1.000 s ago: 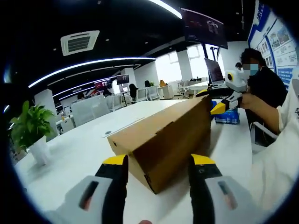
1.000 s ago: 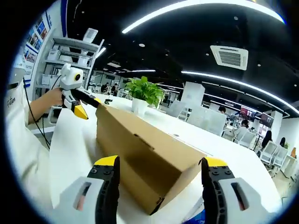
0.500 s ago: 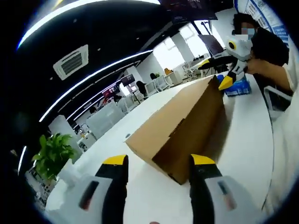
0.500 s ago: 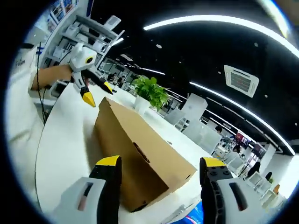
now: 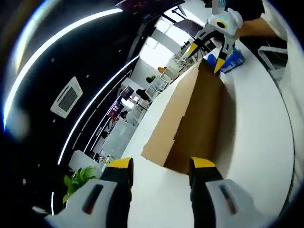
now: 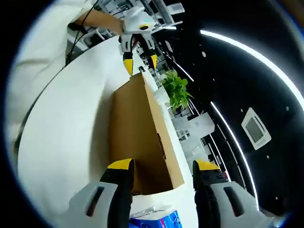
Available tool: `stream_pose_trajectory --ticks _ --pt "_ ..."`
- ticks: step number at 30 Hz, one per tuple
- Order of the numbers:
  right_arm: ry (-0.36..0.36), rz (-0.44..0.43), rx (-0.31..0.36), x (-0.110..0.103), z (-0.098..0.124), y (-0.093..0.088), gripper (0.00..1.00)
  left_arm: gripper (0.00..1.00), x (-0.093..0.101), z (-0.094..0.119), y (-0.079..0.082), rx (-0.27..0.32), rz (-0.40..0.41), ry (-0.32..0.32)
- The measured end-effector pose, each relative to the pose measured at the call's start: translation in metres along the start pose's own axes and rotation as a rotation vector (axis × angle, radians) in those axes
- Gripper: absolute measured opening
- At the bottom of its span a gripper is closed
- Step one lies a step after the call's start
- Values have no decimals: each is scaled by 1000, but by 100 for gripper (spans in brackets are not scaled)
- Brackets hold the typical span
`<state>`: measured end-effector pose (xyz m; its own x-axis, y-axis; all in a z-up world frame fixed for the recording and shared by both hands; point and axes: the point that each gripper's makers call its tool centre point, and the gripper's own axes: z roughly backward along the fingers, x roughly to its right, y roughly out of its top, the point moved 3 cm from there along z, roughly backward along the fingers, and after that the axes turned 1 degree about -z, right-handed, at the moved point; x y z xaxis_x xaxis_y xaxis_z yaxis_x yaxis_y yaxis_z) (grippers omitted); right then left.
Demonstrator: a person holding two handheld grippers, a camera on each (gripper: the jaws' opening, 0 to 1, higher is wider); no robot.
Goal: Operate the shoe box by opening the lid, removing the specified soft item, and placing it in the target area until the item is outside and the box remains undamaged.
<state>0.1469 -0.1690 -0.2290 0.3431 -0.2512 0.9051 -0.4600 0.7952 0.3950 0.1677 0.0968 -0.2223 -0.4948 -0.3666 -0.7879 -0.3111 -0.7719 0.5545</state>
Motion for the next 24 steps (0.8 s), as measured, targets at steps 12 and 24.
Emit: stream_pose_trajectory --ticks 12,24 --pt "12 2 -10 -4 -3 -6 43 43 15 0 -4 22 -100 43" --pt "45 69 -30 -10 -9 -6 33 29 22 -12 3 -3 -225 31"
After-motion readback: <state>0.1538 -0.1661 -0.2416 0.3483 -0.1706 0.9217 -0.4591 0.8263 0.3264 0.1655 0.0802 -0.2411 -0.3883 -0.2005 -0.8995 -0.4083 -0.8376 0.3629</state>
